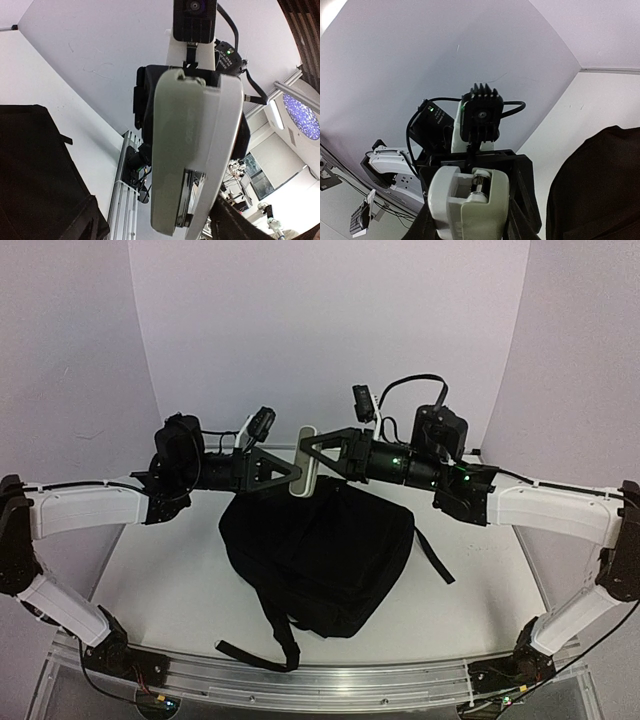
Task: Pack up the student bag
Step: Pick up the stationery from the center of the board.
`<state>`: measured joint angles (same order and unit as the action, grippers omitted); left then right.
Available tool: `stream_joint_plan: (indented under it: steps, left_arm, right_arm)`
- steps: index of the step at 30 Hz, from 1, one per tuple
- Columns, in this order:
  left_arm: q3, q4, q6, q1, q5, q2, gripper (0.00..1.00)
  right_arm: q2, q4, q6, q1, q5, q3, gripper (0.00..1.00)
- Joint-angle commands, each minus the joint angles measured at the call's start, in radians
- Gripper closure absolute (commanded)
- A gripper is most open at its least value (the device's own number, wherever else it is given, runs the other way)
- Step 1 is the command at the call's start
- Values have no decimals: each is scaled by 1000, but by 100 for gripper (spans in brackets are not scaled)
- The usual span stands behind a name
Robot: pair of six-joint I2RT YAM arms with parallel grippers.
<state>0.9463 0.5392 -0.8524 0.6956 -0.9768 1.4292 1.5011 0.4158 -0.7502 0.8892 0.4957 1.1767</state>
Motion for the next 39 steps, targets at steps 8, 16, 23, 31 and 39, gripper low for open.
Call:
stream_joint_plan:
  steps: [8,16,23,31,39]
  left_arm:
    - [14,417,-235,1,-91,85,51]
    - [-7,335,-206,0,-103,52,96]
    - [-4,-37,-11,-35,-3,-48,100]
    - [-23,-435,101,-194,164,-147,100]
    - [-76,-493,143,-319,177,-142,100]
  right_arm:
    - [35,153,-23,28,86,61,100]
    - [-3,125,-3,27,-39,40,89]
    - [-57,-173,69,27,-359,63,31]
    - [10,-621,-80,28,-748,126,39]
    - [265,-989,-160,93,-837,331,48]
